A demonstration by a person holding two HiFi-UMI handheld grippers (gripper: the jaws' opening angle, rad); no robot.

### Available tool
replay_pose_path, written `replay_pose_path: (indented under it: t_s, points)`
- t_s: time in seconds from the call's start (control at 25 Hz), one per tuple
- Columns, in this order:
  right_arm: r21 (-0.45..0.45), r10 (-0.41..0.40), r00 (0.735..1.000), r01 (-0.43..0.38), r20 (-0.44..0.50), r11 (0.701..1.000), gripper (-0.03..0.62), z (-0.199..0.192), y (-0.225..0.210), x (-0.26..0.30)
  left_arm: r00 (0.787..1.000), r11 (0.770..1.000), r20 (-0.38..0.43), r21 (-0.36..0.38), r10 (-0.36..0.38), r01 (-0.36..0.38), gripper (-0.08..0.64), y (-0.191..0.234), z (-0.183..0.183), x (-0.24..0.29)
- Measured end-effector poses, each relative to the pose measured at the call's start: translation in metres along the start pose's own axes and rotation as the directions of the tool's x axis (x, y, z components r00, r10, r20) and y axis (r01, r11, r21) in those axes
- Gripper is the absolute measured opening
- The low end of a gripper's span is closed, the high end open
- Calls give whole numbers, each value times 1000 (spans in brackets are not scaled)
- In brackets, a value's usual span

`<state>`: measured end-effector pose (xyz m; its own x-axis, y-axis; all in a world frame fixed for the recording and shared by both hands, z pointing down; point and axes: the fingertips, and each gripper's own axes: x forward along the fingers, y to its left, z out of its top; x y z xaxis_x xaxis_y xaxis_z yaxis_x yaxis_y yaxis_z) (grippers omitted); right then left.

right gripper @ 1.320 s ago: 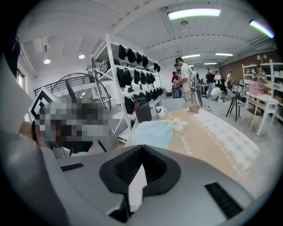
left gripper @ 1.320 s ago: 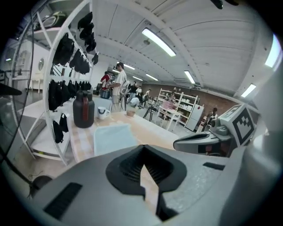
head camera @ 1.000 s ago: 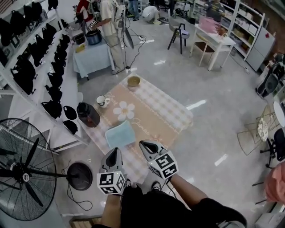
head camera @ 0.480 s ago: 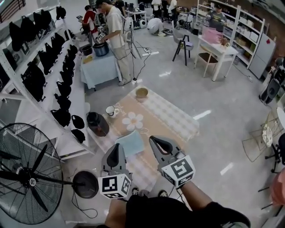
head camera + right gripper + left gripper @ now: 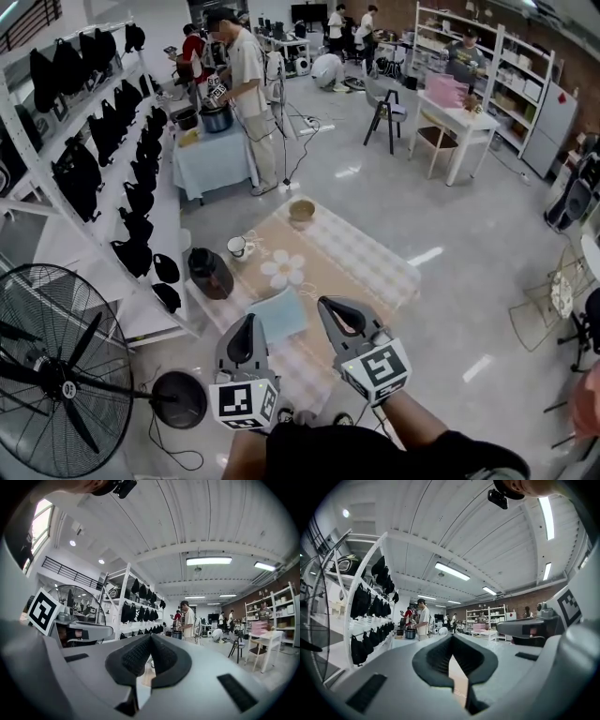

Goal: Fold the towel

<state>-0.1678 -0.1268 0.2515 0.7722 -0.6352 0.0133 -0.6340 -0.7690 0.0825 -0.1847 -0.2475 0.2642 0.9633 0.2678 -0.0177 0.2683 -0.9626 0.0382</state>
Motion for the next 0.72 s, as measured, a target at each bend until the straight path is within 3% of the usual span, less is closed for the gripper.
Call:
replay_pose_path:
  t_s: [0.64,0.72]
  points:
    - [13,40,998,-40,-48,999,0,0,20,-1,1000,1000,7,-4,-4,4,5,3,7,-25]
    - [9,36,999,-36,-21,999,0,2,20,-3,1000,1000,-1,-6,-5,5,5,4,3,-25]
